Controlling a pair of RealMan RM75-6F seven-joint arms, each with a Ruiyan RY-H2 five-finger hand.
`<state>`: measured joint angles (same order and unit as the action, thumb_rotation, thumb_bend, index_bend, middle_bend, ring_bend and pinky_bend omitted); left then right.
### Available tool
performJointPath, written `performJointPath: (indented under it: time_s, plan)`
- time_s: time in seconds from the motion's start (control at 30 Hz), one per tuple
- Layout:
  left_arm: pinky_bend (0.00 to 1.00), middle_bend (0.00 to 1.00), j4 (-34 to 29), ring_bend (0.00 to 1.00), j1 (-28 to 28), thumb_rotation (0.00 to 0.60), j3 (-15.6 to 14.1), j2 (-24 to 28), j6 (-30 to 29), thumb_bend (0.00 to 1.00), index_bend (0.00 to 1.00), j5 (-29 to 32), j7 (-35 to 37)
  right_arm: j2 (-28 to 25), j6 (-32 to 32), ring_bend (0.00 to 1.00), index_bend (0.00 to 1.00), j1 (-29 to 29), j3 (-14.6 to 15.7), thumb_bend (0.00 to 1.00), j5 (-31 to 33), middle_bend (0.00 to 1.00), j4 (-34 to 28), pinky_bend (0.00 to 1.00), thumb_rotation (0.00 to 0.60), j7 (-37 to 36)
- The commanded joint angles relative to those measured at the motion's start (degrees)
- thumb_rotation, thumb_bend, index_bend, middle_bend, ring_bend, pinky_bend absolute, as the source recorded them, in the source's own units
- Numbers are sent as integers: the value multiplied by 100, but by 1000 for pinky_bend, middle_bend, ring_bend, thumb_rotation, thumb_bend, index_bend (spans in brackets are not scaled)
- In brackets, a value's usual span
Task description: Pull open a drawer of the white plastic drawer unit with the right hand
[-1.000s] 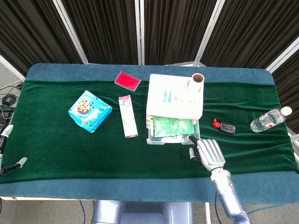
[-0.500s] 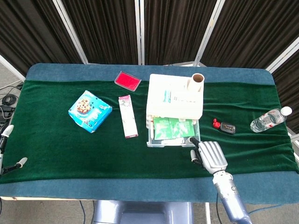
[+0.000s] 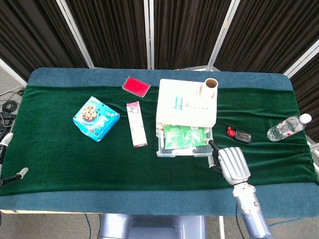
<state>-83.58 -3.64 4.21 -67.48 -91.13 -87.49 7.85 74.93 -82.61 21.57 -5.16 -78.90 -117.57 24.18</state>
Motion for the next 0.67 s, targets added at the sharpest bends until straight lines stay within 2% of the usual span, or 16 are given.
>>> performJointPath:
  time_s: [0.03, 0.13, 0.23, 0.27, 0.33, 0.4, 0.5, 0.67]
  plan:
    - [0, 0, 13, 0, 1, 600, 2, -11, -17, 0, 0, -14, 1, -92, -674, 732, 256, -388, 200, 484, -908, 654, 525, 557, 600, -513]
    - [0, 0, 27, 0, 0, 600, -6, -29, -28, 0, 0, -35, -18, -165, -980, 554, 204, -617, 363, 419, -1274, 462, 890, 431, 600, -869]
    - [0, 0, 42, 0, -1, 600, -25, -53, -29, 0, 0, -63, -57, -256, -1225, 270, 134, -891, 555, 276, -1405, 210, 1311, 247, 600, -1225]
    - [0, 0, 49, 0, -2, 600, -30, -65, -33, 0, 0, -74, -81, -303, -1273, 147, 104, -996, 646, 225, -1434, 109, 1525, 151, 600, -1397]
    - [0, 0, 65, 0, -7, 600, -45, -86, -28, 0, 0, -95, -130, -400, -1249, 23, 59, -1134, 798, 168, -1436, 15, 1848, 33, 600, -1657]
    - [0, 0, 88, 0, -17, 600, -67, -117, -22, 0, 0, -135, -214, -561, -1244, 0, 21, -1344, 905, 132, -1225, 0, 2338, 0, 600, -1684]
    - [0, 0, 122, 0, -31, 600, -86, -151, 23, 0, 0, -135, -291, -554, -1321, 0, 0, -1454, 841, 103, -1166, 0, 2683, 0, 600, -1721]
    - [0, 0, 139, 0, -54, 600, -93, -171, 75, 0, 0, -124, -356, -572, -1159, 0, 0, -1489, 784, 98, -1095, 0, 2727, 0, 600, -1646]
